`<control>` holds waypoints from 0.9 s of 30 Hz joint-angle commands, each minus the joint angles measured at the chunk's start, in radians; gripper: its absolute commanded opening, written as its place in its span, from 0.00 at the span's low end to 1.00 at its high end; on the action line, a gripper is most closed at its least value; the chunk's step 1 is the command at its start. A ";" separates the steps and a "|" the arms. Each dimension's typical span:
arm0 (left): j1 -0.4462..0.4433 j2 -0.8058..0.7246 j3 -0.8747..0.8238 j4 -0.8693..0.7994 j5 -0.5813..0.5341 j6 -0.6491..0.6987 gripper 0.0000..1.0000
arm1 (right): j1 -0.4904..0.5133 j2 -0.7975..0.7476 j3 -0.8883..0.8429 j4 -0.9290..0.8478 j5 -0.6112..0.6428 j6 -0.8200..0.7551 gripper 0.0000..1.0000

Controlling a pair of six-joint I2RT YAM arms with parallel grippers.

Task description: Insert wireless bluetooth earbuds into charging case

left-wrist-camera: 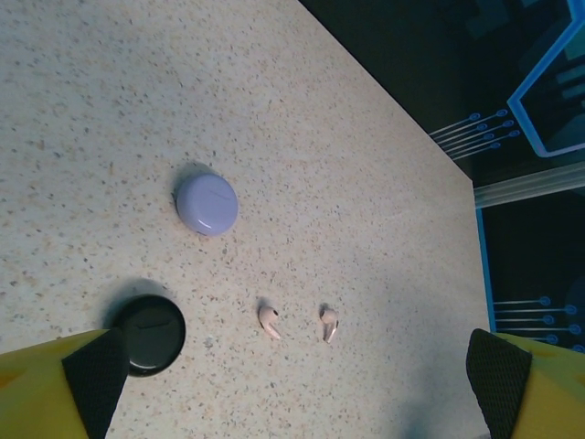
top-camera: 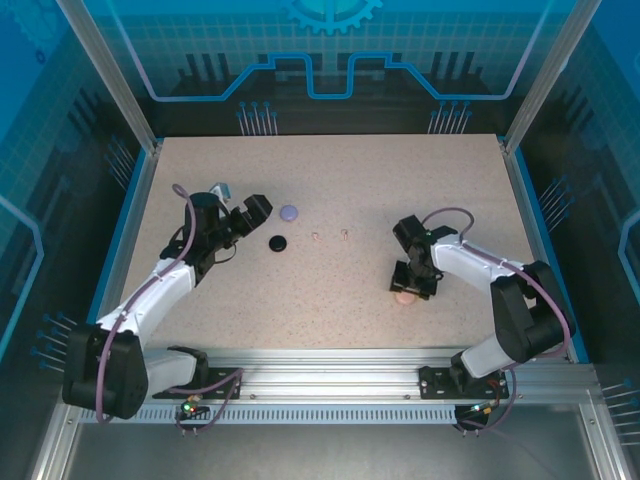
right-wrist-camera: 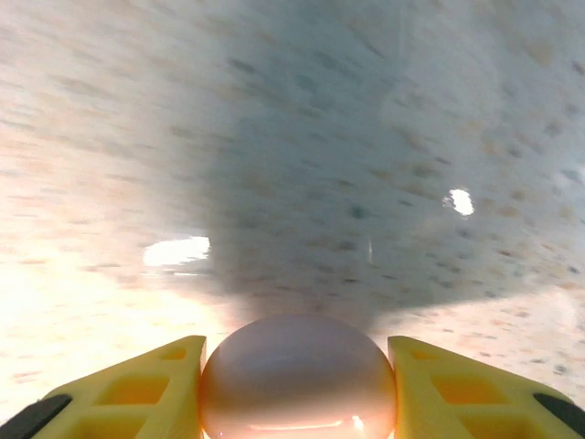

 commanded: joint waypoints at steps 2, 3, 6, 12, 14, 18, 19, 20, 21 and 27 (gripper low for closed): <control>-0.031 0.042 -0.020 0.051 0.041 -0.034 0.99 | 0.031 0.040 0.149 0.040 -0.064 0.056 0.36; -0.042 0.053 -0.025 0.070 0.040 -0.034 0.99 | 0.034 0.064 0.184 0.045 -0.070 0.064 0.36; -0.086 0.087 -0.054 0.168 0.031 -0.025 0.99 | 0.041 0.143 0.283 0.055 -0.091 0.091 0.36; -0.189 0.189 -0.075 0.331 0.022 -0.014 0.99 | 0.052 0.292 0.453 0.085 -0.143 0.187 0.35; -0.222 0.217 -0.084 0.379 0.008 -0.015 0.99 | 0.053 0.326 0.489 0.095 -0.155 0.234 0.35; -0.276 0.263 -0.129 0.522 -0.026 -0.028 0.99 | 0.053 0.366 0.516 0.139 -0.193 0.360 0.35; -0.285 0.274 -0.141 0.564 -0.030 -0.033 0.99 | 0.053 0.373 0.518 0.151 -0.202 0.398 0.35; -0.293 0.284 -0.151 0.596 -0.038 -0.036 0.99 | 0.055 0.376 0.521 0.161 -0.209 0.433 0.35; -0.298 0.292 -0.156 0.620 -0.039 -0.035 0.99 | 0.057 0.377 0.523 0.165 -0.209 0.462 0.35; -0.335 0.351 -0.151 0.693 -0.014 -0.025 0.99 | 0.073 0.367 0.541 0.158 -0.184 0.627 0.34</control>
